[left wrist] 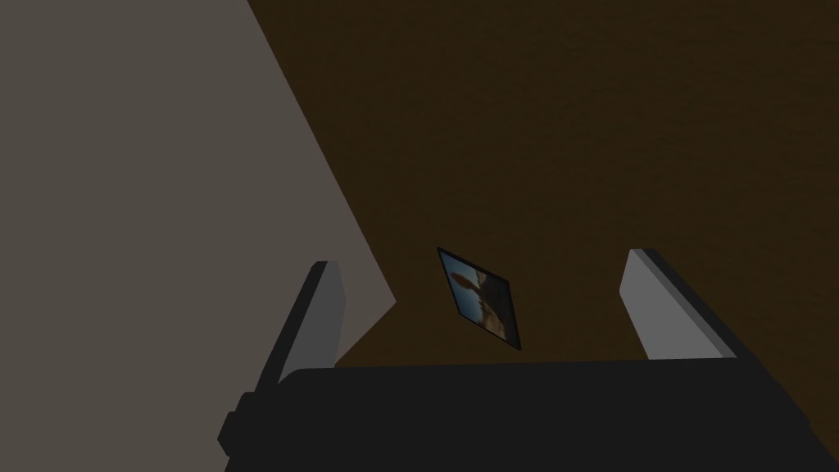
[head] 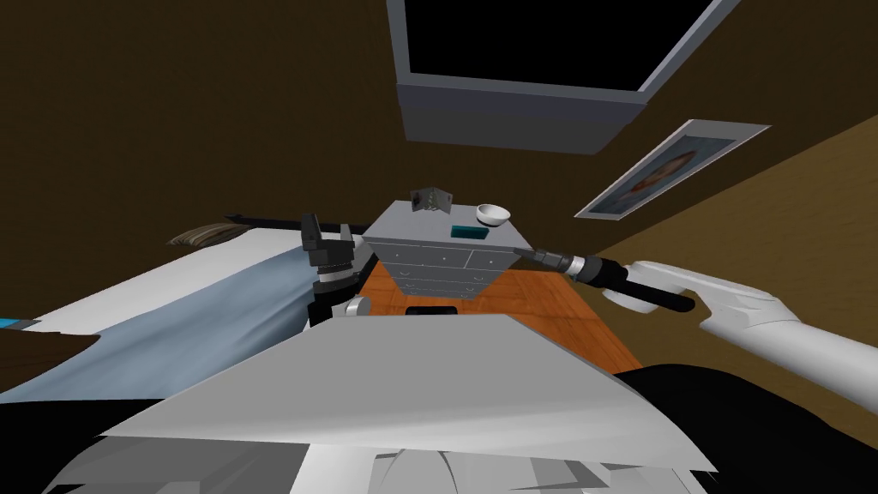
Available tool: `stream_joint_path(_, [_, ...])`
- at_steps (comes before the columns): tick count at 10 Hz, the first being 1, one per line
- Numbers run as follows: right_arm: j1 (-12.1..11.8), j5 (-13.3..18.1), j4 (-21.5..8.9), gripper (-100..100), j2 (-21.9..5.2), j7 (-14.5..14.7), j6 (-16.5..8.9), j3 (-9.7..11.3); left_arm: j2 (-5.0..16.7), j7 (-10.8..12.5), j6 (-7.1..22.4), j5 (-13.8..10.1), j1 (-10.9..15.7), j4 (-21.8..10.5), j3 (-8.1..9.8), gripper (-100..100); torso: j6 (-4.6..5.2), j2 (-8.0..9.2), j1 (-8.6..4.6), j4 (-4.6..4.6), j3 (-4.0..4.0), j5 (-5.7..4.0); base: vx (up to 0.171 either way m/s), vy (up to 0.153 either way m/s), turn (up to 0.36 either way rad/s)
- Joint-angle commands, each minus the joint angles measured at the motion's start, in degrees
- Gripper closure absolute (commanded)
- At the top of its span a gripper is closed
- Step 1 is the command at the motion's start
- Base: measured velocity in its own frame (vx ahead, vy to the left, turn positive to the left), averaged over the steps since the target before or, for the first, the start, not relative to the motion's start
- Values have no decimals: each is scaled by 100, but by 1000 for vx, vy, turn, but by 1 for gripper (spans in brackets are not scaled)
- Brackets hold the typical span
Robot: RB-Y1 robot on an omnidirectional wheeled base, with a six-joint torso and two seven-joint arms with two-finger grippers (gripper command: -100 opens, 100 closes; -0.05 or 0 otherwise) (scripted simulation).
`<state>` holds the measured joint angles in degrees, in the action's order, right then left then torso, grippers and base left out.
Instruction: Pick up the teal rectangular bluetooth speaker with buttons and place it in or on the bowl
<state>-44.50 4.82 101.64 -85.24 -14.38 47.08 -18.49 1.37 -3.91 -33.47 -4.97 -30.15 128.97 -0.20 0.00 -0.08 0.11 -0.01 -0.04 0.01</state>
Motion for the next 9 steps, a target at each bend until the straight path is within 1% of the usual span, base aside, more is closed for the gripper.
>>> stream_joint_path(1, [3,17,-22,-100,-232,-4,14,-9,0,0,0,0,0,0,0,0,0,0,0,0,0,0,7,9,-2])
stream_joint_path(2, [-28,156,-149,-100,-426,-7,98,-110,0,0,0,0,0,0,0,0,0,1,-4,0,1,-1,15,20,13])
stream_joint_path(4, [-28,156,-149,-100,-721,-7,98,-110,0,0,0,0,0,0,0,0,0,-2,0,-1,-2,0,13,16,2])
stream_joint_path(5, [-55,300,-272,-100,-921,-3,178,-210,0,0,0,0,0,0,0,0,1,0,-3,0,0,-1,16,23,10])
stream_joint_path(7, [-55,300,-272,-100,-1207,-3,178,-210,0,0,0,0,0,0,0,0,0,-2,1,-1,-1,0,12,16,2])
stream_joint_path(8, [-76,449,-391,-100,-1407,10,254,-306,0,0,0,0,0,0,0,0,1,0,-3,0,0,-1,14,20,12])
stream_joint_path(9, [-76,449,-391,-100,-1573,10,254,-306,0,0,0,0,0,0,0,0,0,-1,0,0,-1,-1,17,22,3])
